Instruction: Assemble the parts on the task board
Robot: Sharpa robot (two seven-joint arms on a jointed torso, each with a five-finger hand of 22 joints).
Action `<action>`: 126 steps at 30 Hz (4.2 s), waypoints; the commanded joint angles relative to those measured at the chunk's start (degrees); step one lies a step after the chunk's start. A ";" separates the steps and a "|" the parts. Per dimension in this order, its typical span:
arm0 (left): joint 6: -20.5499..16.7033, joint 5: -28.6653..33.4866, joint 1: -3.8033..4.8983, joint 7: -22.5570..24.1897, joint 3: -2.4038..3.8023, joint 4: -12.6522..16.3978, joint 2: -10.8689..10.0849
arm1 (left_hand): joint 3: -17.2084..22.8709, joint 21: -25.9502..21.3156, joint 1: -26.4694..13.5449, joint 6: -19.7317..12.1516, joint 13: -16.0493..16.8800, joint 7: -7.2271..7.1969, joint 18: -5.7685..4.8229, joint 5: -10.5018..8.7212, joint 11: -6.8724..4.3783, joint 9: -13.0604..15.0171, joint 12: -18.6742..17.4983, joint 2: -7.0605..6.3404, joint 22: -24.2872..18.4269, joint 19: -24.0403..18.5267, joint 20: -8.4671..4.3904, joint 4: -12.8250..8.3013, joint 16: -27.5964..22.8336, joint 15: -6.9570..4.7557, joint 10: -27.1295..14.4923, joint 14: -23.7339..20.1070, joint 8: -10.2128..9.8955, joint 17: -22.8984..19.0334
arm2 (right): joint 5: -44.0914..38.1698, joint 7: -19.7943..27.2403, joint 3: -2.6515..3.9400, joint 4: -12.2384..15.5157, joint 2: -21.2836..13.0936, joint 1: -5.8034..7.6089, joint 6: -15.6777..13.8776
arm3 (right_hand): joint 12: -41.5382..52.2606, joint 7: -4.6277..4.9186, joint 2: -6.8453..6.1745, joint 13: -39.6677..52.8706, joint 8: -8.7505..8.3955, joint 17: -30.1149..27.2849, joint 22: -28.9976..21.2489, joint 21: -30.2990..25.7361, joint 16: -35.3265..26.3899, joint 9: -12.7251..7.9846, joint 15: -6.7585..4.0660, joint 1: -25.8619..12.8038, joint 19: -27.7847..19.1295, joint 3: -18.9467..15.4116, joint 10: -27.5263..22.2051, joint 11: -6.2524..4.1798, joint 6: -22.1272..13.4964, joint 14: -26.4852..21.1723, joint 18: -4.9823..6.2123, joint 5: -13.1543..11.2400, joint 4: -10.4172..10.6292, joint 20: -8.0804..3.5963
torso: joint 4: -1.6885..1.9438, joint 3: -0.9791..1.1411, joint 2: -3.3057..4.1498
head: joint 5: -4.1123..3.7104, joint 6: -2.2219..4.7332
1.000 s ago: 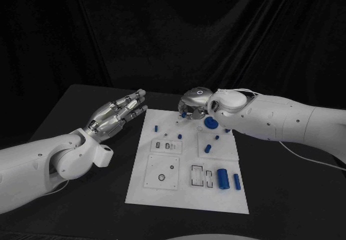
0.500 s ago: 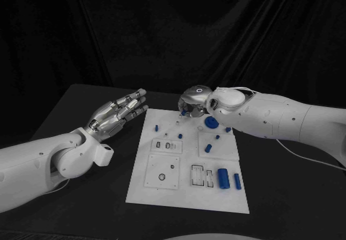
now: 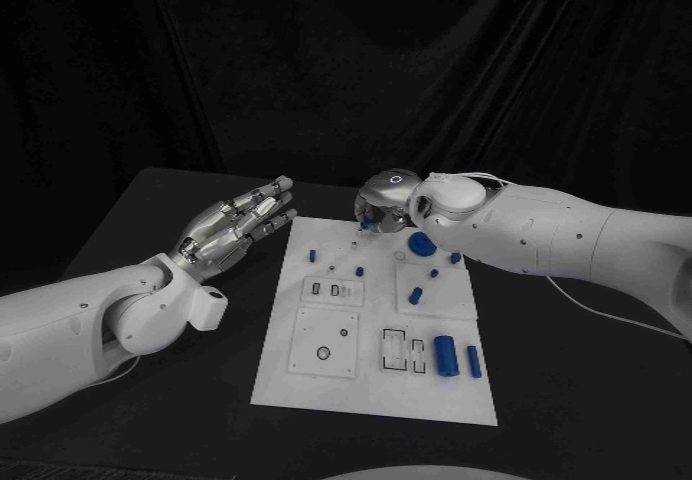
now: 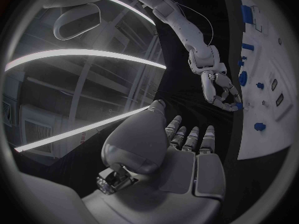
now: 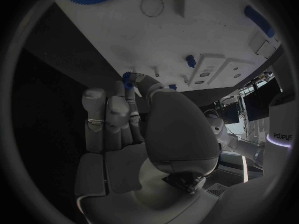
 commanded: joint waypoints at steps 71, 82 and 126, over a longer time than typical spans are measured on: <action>1.56 -0.03 -0.36 0.94 0.05 -0.92 -0.09 | 2.99 -0.52 0.60 1.15 -0.64 0.58 -0.49 0.63 1.24 1.06 -0.80 -0.30 -0.42 0.14 0.60 -0.06 -0.27 1.25 -0.18 -0.01 0.97 -0.21 | -0.08 -3.42 0.04 5.72 -6.19 -0.04 -6.96 | -2.61 -2.43 1.25 -1.52 -6.06 -10.61 -3.79 -11.63 -7.98 -10.91 2.00 0.99 -8.91 -4.00 -11.15 1.22 -18.33 -9.06 -1.28 -9.50 1.35 1.79 | -0.07 -0.06 -0.11 | 0.25 -0.31; 1.56 -0.03 -0.45 0.72 0.05 -1.04 -0.15 | 3.00 -0.52 0.60 1.25 -0.63 0.59 -0.49 0.63 1.25 1.07 -0.79 -0.31 -0.42 0.14 0.60 -0.06 -0.23 1.26 -0.16 0.02 0.98 -0.19 | -0.08 -3.53 0.02 14.19 -15.33 0.89 -9.12 | 70.06 -0.83 2.01 71.02 -3.25 28.09 11.34 2.40 18.50 -13.15 -0.27 -2.64 3.69 -10.53 29.79 -2.78 -11.22 5.61 -4.65 -12.78 7.57 -0.26 | -0.23 -0.08 -0.23 | 0.22 -0.56; 2.13 -0.04 -1.18 0.79 0.05 -1.01 -0.30 | 3.55 -0.50 0.57 1.87 -0.62 0.75 -1.11 0.67 1.32 1.12 -0.79 -0.57 -0.41 0.16 0.83 -0.12 0.52 2.12 -0.15 0.70 1.11 0.15 | 2.87 -8.59 -0.02 12.98 -19.80 -3.32 0.51 | 70.06 -0.04 1.04 71.02 -4.66 37.11 23.99 16.73 23.37 -13.20 -0.40 -5.36 12.05 -9.97 29.79 -2.68 -12.11 8.81 -7.60 -5.26 13.57 -0.60 | -0.22 -0.12 -0.25 | 0.17 -0.80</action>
